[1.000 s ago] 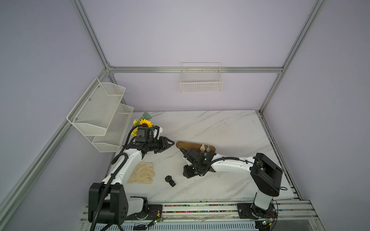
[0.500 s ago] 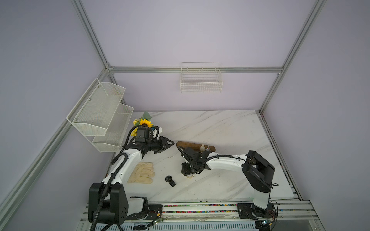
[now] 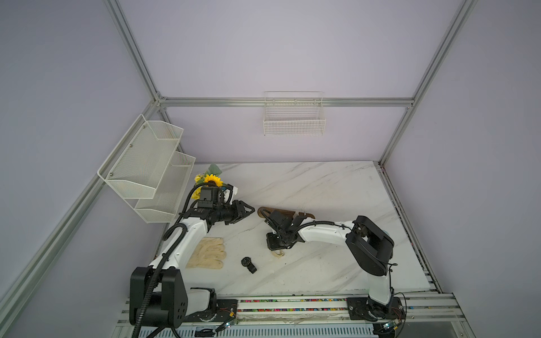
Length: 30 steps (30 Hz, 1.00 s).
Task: Place watch on stand
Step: Pick up the watch at the center of the board.
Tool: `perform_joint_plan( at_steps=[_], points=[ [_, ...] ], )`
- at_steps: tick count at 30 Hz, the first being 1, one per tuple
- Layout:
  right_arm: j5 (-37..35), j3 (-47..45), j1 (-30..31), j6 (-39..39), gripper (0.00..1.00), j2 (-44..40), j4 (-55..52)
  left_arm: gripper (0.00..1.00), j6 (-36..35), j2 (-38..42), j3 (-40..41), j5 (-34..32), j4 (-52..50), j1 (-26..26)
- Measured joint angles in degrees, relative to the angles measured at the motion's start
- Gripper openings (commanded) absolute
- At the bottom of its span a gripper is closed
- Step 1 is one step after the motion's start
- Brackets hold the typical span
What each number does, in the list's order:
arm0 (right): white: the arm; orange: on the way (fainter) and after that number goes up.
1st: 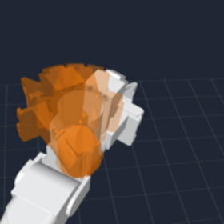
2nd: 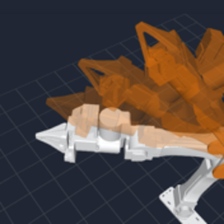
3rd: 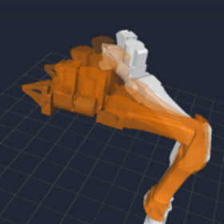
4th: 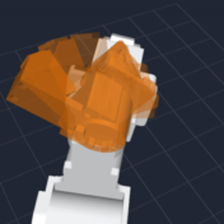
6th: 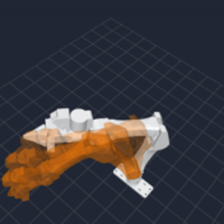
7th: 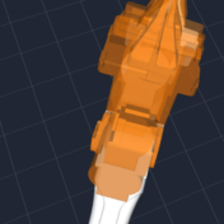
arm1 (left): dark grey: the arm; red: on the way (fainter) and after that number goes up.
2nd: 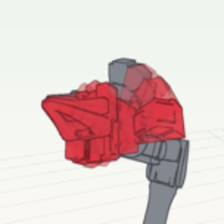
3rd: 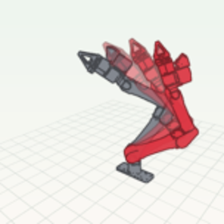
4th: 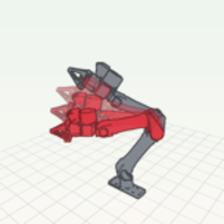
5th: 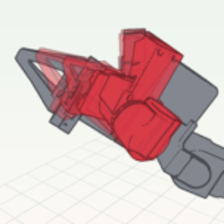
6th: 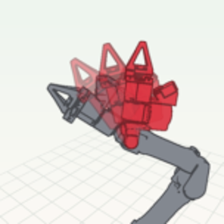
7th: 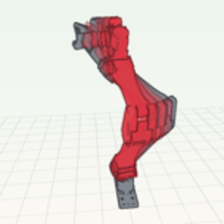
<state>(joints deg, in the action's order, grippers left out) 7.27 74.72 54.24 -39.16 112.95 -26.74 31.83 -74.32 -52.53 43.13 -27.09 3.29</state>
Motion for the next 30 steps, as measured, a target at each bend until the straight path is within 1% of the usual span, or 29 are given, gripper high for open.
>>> perform_joint_plan(
  at_steps=[4, 9, 19, 23, 26, 30],
  points=[
    [0.1, 0.0, 0.0, 0.5, 0.23, 0.0, 0.0, 0.41, 0.0, -0.4, 0.0, 0.1, 0.0, -0.3],
    [1.3, -0.8, -0.3, 1.2, 0.16, -0.5, 0.5, 0.41, 0.0, -0.8, 0.0, 0.3, 0.0, -0.3],
    [6.6, -4.7, -1.9, 1.6, 0.13, -3.0, 4.1, 0.41, 0.0, -0.8, 0.0, 0.5, -0.3, -0.5],
    [12.0, -6.7, -2.8, 2.6, 0.12, -6.7, 6.7, 0.41, 0.0, -0.8, 0.0, 1.1, -0.4, -0.7],
    [18.8, -8.0, -4.7, 3.7, 0.12, -10.5, 9.5, 0.41, -0.2, -0.7, 0.0, 1.7, -0.4, -0.7],
    [29.4, -10.3, -9.1, 5.0, 0.12, -16.2, 14.6, 0.42, -1.3, 0.5, 0.0, 2.7, -0.4, -0.7]
  ],
)
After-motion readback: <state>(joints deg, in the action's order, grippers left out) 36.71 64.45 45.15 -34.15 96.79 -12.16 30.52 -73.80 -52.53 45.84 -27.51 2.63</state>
